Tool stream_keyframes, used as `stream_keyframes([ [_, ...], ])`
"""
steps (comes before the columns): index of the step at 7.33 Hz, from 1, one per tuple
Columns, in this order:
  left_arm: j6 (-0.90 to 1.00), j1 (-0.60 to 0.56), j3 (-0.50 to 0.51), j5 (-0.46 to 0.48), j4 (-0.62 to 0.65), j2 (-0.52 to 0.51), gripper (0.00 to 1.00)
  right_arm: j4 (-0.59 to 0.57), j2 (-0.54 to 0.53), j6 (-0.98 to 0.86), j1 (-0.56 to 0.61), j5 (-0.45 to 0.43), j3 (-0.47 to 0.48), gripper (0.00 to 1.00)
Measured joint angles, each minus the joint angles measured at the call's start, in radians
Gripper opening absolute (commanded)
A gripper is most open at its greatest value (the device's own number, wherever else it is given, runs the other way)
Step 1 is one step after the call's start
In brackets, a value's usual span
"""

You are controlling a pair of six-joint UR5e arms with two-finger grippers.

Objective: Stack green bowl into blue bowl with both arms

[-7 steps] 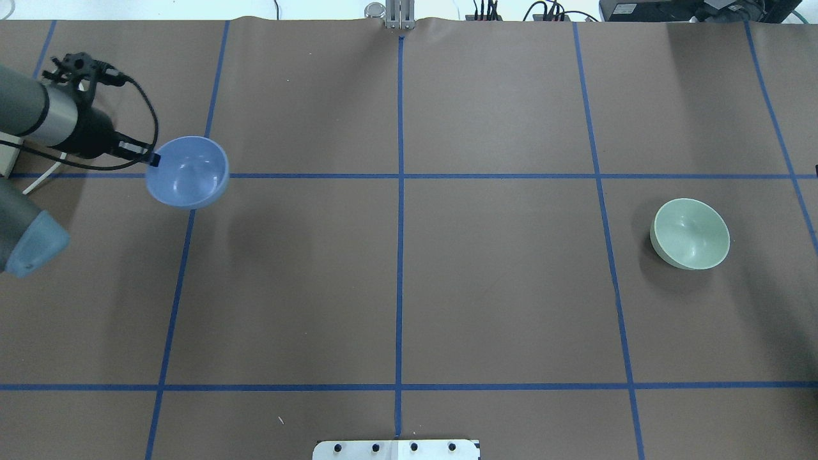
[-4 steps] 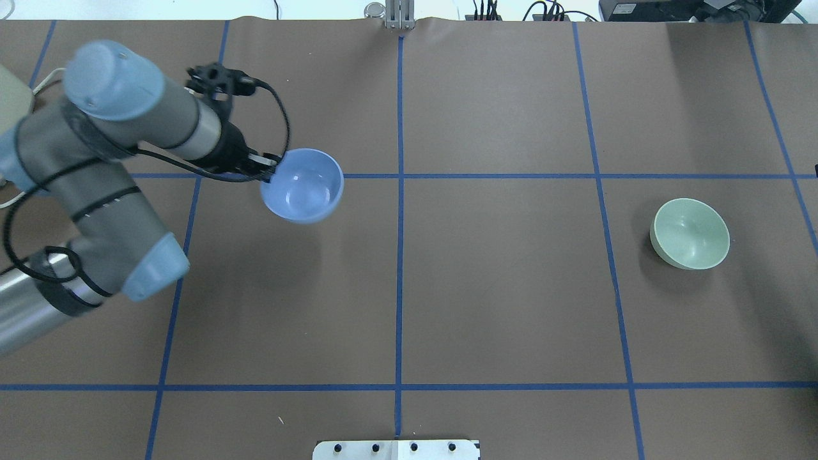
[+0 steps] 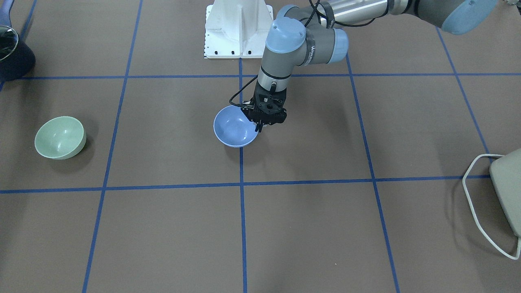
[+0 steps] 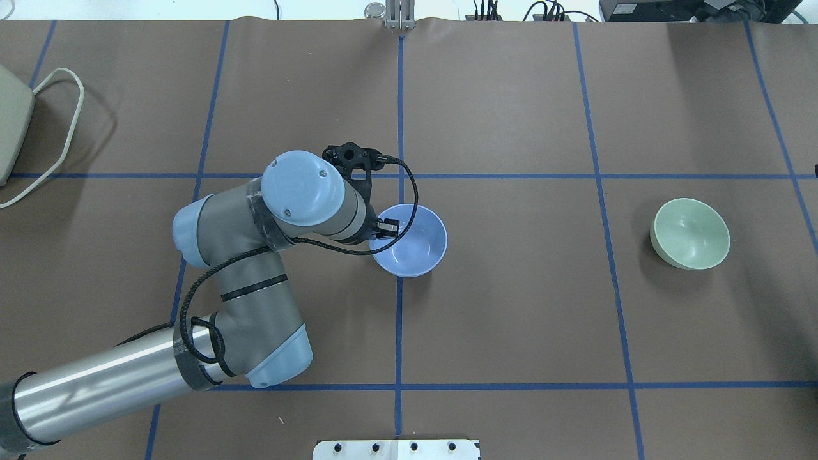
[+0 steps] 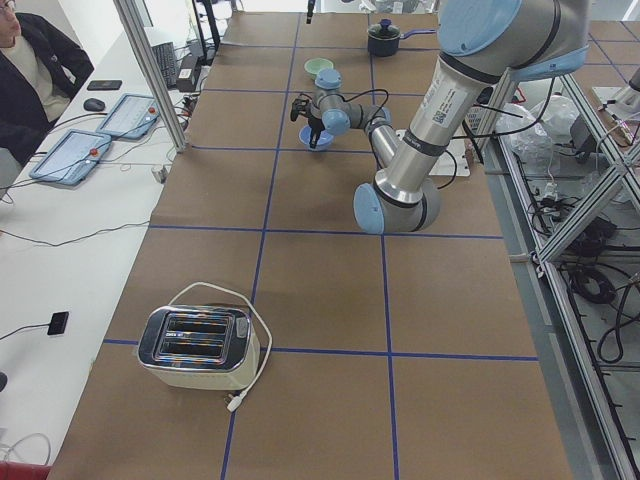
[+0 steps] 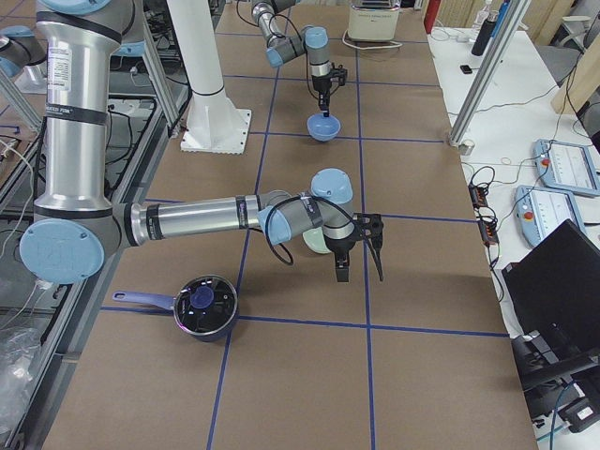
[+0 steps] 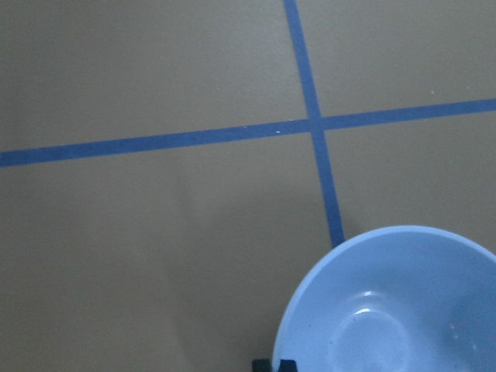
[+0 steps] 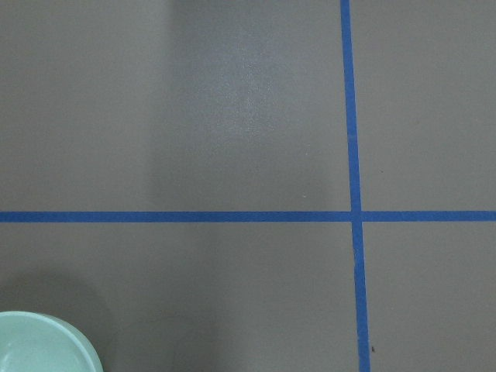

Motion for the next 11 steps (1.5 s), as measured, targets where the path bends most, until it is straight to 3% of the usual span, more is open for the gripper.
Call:
stream_keyframes([
  [3,0.003,0.013,0.017,0.016,0.001,-0.007,0.00,-0.001,0.000,0.000,0.000,0.000,0.001,1.00],
  [5,0.005,0.013,0.018,0.017,0.001,-0.004,0.38,0.000,0.000,0.000,0.000,0.000,0.001,1.00],
  [6,0.006,0.012,0.018,0.019,0.000,0.001,0.63,0.000,0.000,0.001,0.000,0.000,0.000,1.00],
  [7,0.006,0.012,0.018,0.023,0.000,0.005,0.98,0.000,0.000,0.001,0.000,0.000,0.000,1.00],
  [9,0.026,-0.003,-0.001,0.029,0.006,0.008,0.99,-0.001,0.000,0.001,0.000,0.002,0.002,1.00],
  [11,0.141,-0.077,-0.088,-0.025,0.096,0.038,0.99,0.000,-0.001,0.001,-0.001,0.013,0.003,1.00],
])
